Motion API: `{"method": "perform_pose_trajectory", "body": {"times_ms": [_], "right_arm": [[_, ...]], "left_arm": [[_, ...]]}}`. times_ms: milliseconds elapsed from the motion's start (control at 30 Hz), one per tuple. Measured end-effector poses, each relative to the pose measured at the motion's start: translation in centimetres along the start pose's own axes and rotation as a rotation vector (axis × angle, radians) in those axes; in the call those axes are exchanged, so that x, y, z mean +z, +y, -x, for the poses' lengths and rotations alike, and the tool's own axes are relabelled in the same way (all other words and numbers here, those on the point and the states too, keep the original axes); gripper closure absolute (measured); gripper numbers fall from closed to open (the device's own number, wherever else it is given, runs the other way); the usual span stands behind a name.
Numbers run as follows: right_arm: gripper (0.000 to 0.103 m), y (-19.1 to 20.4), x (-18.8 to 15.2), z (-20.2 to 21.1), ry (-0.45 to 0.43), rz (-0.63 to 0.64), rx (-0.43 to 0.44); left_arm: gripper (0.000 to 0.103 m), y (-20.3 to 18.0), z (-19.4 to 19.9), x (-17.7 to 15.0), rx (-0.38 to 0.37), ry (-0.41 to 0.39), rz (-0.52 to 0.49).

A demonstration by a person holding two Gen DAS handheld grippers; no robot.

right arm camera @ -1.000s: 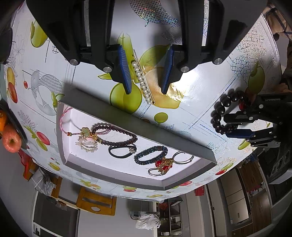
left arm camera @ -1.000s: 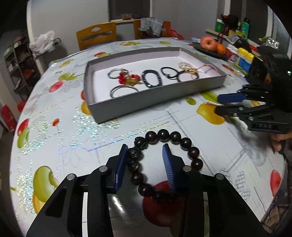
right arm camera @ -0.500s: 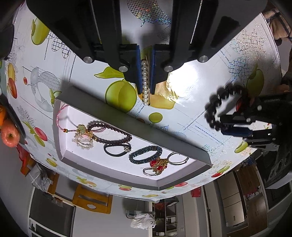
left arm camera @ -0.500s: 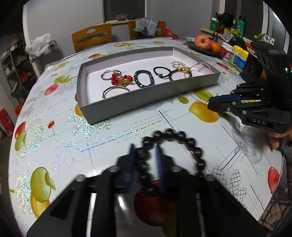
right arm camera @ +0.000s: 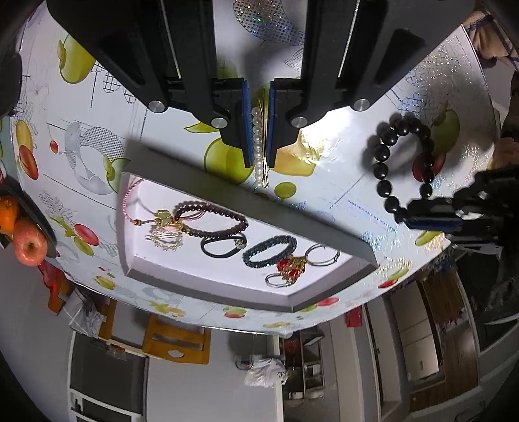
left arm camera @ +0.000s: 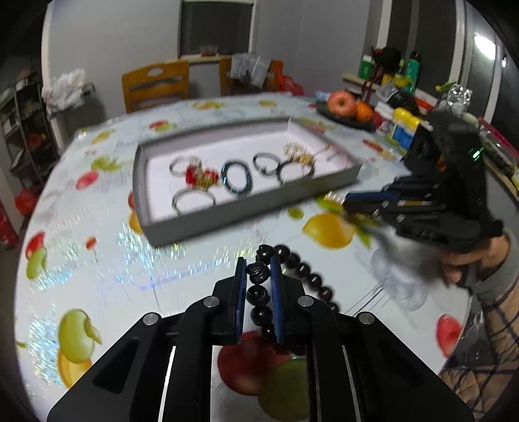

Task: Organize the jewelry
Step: 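Carry both pieces into the grey box and open both tools to release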

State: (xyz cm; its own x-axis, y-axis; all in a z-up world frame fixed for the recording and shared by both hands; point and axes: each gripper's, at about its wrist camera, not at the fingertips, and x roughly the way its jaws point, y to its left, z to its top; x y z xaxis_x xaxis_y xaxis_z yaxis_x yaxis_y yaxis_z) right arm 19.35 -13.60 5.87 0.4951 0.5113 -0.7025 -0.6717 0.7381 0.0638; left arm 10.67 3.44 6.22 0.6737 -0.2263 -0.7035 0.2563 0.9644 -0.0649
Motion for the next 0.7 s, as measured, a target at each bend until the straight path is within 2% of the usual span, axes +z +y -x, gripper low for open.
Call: {"method": "perform_pose_trajectory", "body": {"times_ms": [267, 500, 700], "right_arm": [[0.095, 0.3, 0.8, 1.7, -0.039, -0.005, 0.005], [0.095, 0.1, 2.8, 3.5, -0.071, 0.015, -0.016], [0.095, -0.9, 4.8, 3.5, -0.081, 0.007, -0.026]], "left_arm": [[0.088, -0.3, 1.9, 2.8, -0.008, -0.065, -0.022], [0.088, 0.6, 2.8, 5.2, -0.004, -0.106, -0.018], [0.088, 1.0, 3.7, 8.0, 0.003, -0.148, -0.036]]}}
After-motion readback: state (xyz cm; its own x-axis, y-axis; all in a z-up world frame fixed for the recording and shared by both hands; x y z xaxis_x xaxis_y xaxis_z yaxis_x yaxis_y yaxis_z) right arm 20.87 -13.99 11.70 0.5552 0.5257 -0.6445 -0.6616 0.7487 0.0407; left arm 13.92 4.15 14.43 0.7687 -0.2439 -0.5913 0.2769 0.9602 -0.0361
